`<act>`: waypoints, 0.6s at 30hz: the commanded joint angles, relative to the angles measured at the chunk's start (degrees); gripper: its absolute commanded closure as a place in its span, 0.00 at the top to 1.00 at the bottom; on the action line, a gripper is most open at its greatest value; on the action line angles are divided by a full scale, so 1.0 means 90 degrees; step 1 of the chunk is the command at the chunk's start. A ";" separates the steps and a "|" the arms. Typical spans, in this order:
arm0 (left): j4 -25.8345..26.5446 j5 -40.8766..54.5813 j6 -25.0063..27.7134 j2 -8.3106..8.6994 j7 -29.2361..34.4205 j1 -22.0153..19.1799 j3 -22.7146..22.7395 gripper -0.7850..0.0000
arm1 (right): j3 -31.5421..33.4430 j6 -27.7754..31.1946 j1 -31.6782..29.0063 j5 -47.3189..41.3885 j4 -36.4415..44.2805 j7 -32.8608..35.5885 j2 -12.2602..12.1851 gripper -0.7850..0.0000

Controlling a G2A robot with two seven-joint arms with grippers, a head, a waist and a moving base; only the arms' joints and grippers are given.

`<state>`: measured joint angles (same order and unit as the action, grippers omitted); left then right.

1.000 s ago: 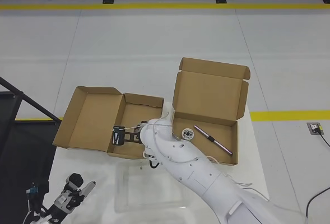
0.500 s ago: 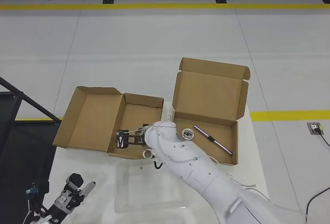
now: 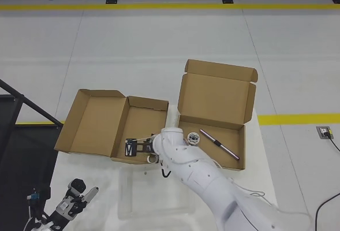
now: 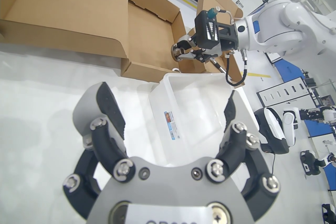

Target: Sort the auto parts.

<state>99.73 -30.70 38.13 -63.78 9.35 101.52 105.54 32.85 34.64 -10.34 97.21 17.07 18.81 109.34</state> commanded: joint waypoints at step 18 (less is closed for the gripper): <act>0.0000 0.0000 0.0000 0.0000 0.0000 0.0000 0.0000 1.00 | -0.0125 -0.0324 0.0171 0.0182 -0.0462 -0.0677 0.0185 0.64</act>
<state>99.73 -30.70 38.13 -63.78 9.35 101.52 105.54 31.86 32.20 -8.68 98.54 12.64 13.52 110.99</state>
